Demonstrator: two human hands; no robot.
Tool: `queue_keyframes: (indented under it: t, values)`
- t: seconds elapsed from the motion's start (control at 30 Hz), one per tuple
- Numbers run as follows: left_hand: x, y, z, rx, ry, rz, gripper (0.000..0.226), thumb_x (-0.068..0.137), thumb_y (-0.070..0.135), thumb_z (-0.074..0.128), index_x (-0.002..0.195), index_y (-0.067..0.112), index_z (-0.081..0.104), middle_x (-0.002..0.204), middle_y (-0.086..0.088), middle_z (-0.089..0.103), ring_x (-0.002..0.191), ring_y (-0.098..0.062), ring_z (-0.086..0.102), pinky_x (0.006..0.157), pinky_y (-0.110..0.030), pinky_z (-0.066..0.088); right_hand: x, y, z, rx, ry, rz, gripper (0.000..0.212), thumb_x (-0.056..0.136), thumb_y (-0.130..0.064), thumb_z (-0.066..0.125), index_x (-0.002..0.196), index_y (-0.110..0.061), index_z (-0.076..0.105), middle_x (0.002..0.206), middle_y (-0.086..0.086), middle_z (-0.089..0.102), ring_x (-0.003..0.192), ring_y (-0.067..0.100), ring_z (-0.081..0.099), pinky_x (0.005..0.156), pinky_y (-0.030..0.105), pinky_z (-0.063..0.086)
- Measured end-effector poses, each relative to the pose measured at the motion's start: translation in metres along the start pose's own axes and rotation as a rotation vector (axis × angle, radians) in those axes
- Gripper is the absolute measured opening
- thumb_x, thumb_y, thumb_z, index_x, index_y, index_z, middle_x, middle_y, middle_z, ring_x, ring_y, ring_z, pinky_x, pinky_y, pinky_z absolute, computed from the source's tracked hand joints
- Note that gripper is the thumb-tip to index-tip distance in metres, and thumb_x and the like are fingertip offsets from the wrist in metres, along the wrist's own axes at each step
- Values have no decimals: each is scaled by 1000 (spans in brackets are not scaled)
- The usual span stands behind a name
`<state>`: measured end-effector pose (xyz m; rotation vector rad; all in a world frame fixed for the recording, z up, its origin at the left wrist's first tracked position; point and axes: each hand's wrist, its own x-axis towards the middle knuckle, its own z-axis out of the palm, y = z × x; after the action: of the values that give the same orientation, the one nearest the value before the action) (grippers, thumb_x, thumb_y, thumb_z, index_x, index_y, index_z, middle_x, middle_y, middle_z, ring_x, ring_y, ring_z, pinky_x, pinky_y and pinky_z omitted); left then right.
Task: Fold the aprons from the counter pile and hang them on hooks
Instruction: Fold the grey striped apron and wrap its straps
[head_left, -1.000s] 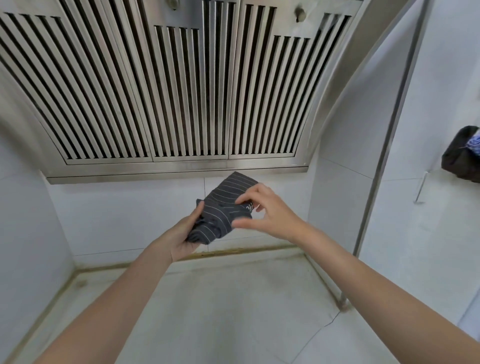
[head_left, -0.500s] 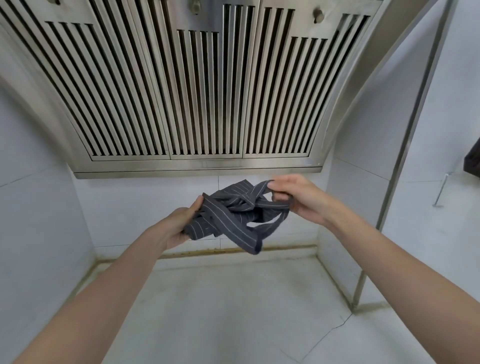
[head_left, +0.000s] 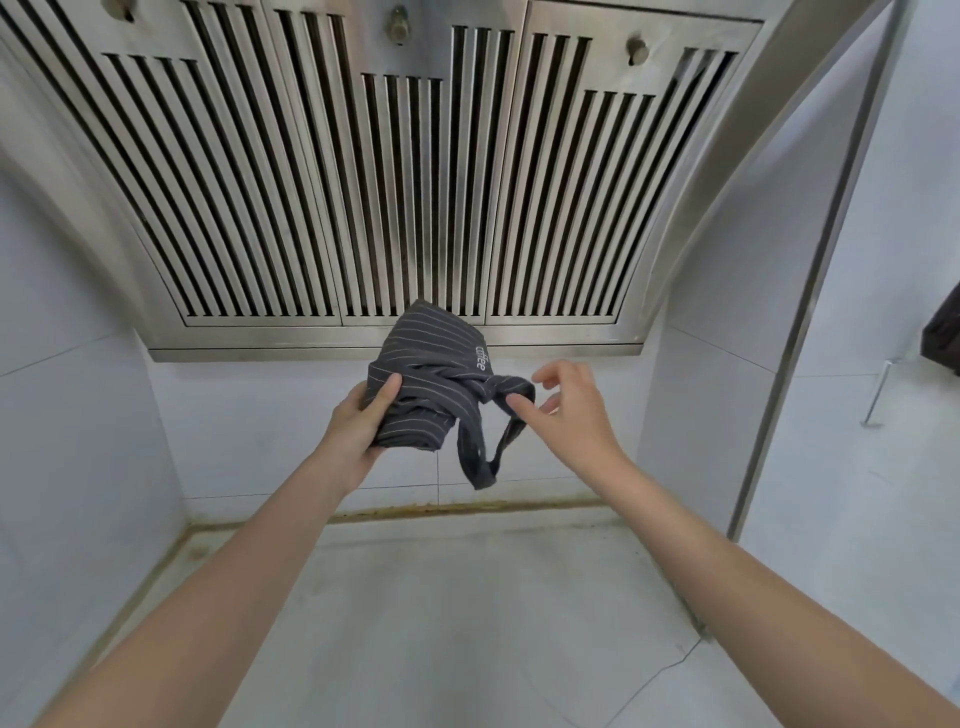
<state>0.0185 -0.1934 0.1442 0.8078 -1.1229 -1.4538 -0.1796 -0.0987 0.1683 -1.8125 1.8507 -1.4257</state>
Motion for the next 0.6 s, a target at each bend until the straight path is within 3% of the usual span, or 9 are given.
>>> queue_keyframes:
  t: [0.1, 0.17, 0.23, 0.3, 0.33, 0.4, 0.47, 0.53, 0.6]
  values:
    - [-1, 0, 9, -72, -36, 8, 38, 92, 29, 55, 127, 16, 48, 117, -11, 63, 98, -23, 64, 79, -33, 53, -4, -8, 21, 61, -183, 8, 47, 82, -33, 71, 118, -13, 49, 107, -4, 52, 93, 9, 51, 78, 21, 41]
    - [-2, -2, 15, -98, -98, -14, 38, 93, 29, 53, 129, 17, 48, 118, -11, 63, 97, -22, 64, 74, -31, 53, -3, -11, 32, 43, -242, -19, 39, 85, -21, 68, 118, -9, 52, 107, 0, 60, 97, 11, 55, 85, 22, 40]
    - [-2, -3, 18, -99, -118, -3, 37, 93, 29, 52, 128, 17, 49, 117, -10, 64, 94, -21, 65, 70, -29, 53, -1, -11, 29, 238, -334, 49, 16, 88, -9, 61, 103, -6, 59, 75, 4, 65, 72, 16, 63, 79, 27, 45]
    - [1, 2, 15, -123, -59, 14, 37, 93, 28, 54, 128, 16, 51, 117, -11, 64, 95, -22, 65, 70, -29, 53, 1, -7, 14, 460, -505, 178, 6, 92, -9, 57, 90, -5, 60, 48, -1, 45, 40, 14, 42, 56, 25, 41]
    - [4, 5, 10, -145, -4, 13, 37, 93, 27, 55, 128, 15, 51, 118, -11, 64, 97, -23, 65, 71, -31, 53, 2, -3, 2, 503, -551, 218, 12, 93, -12, 56, 85, -5, 60, 44, -3, 37, 36, 11, 30, 48, 24, 33]
    - [8, 10, -3, -142, 113, 14, 36, 91, 24, 59, 124, 14, 52, 121, -12, 62, 100, -25, 63, 74, -33, 53, 11, 4, -22, 541, -544, 247, 23, 95, -17, 53, 77, -5, 58, 41, -5, 28, 35, 9, 20, 45, 24, 24]
    - [8, 10, -10, -87, 156, 17, 30, 90, 23, 61, 118, 16, 52, 120, -12, 61, 94, -23, 63, 73, -32, 53, 22, 11, -42, 518, -513, 270, 31, 97, -22, 48, 75, -3, 57, 41, -2, 29, 36, 10, 18, 44, 23, 26]
    - [5, 9, -8, -68, 131, 30, 28, 91, 23, 60, 117, 17, 52, 116, -11, 62, 90, -21, 63, 70, -30, 52, 30, 15, -52, 345, -550, 305, 33, 97, -19, 42, 79, 2, 59, 47, 7, 48, 36, 11, 24, 43, 22, 32]
    - [0, 11, -4, -56, 81, 57, 28, 92, 23, 58, 119, 18, 51, 115, -9, 62, 90, -19, 64, 69, -28, 51, 36, 19, -55, 97, -652, 359, 30, 94, -14, 44, 88, 7, 64, 72, 17, 69, 40, 14, 38, 48, 23, 41]
